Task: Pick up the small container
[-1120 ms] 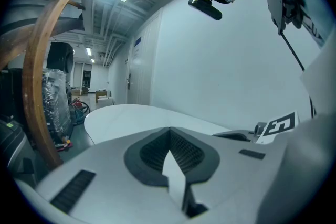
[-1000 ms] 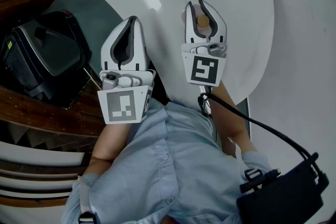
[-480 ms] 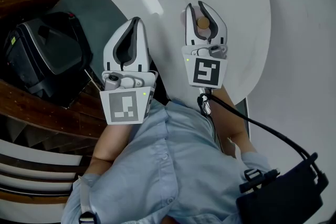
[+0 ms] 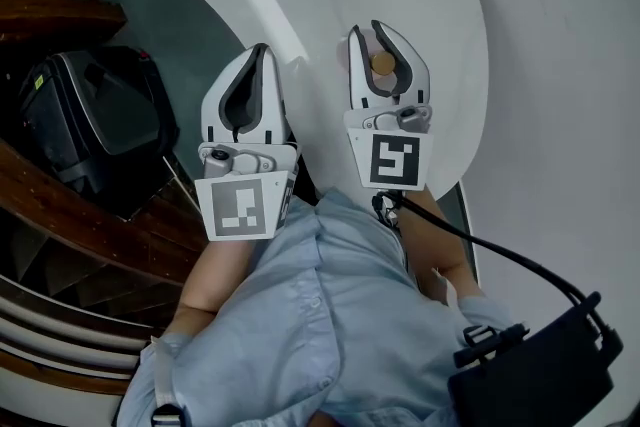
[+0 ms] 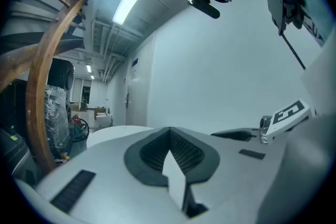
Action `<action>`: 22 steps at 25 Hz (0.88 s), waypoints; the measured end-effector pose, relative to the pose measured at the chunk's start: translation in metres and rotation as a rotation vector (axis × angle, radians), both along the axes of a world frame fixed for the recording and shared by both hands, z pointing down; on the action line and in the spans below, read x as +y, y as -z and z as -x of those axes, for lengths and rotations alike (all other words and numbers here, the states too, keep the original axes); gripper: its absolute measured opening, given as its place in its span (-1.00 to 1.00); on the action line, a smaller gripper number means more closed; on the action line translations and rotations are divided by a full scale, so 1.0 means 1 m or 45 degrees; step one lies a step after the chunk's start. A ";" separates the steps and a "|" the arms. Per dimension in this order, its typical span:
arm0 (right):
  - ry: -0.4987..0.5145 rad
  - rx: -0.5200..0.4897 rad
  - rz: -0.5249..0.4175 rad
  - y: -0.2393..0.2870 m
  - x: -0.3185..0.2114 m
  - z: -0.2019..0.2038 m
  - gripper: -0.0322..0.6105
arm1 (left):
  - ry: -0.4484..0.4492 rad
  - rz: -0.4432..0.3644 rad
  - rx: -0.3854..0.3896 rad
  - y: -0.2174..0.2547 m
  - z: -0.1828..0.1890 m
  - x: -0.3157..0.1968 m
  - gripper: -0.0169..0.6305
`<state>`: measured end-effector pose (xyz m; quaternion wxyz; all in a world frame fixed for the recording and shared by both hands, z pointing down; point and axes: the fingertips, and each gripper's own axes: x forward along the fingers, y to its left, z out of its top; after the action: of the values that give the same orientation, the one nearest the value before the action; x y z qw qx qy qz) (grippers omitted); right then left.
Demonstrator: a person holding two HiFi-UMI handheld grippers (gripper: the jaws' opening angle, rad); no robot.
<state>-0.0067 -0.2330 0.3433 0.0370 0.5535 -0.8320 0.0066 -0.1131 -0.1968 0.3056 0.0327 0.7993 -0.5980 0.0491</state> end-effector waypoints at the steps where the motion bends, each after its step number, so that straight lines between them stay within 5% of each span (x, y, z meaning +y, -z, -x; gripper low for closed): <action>1: 0.005 0.005 -0.012 0.010 0.005 -0.001 -0.67 | -0.005 -0.014 0.009 0.007 -0.002 0.004 -0.95; 13: 0.044 -0.014 -0.123 0.098 0.058 -0.021 -0.67 | -0.058 -0.179 0.091 0.079 -0.036 0.046 -0.95; 22: 0.086 -0.029 -0.201 0.122 0.068 -0.039 -0.67 | -0.073 -0.291 0.008 0.091 -0.053 0.049 -0.95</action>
<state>0.0319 -0.1645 0.2217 -0.0158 0.5262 -0.8485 -0.0540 -0.0603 -0.1482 0.2150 -0.0583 0.8147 -0.5765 -0.0211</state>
